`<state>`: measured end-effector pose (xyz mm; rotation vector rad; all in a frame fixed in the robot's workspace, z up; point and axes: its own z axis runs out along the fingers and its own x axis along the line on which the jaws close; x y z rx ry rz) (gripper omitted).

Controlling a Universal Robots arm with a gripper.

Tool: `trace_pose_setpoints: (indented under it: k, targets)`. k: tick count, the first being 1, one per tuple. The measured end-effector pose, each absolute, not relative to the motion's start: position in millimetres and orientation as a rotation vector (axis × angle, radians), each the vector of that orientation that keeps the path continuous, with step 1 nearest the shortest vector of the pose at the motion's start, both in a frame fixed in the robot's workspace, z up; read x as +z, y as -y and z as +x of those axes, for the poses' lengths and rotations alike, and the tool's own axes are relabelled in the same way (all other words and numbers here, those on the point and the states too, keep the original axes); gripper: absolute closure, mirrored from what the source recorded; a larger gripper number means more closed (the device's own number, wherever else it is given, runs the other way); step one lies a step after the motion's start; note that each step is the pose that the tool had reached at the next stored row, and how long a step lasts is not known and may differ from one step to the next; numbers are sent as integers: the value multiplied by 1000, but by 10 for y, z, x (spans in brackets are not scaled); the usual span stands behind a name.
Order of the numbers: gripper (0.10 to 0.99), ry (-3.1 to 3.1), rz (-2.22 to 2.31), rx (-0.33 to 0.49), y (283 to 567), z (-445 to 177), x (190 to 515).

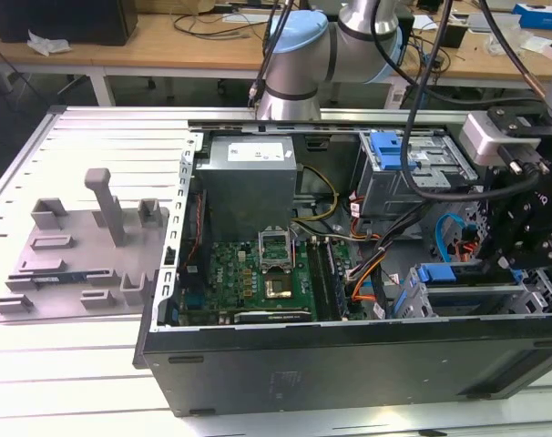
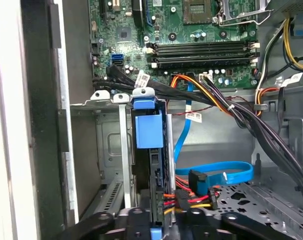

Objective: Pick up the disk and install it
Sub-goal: 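Insert the first disk wire, then insert the second disk wire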

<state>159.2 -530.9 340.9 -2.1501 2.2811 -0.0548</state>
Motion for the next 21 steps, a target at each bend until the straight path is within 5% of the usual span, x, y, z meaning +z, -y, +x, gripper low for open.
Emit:
trace_pose_setpoints:
  k: [1, 21]
  targets:
    - [718, -2281, -2150, -55, 5309, 1592, 3443]
    - [718, -2281, -2150, -55, 5309, 1592, 3622]
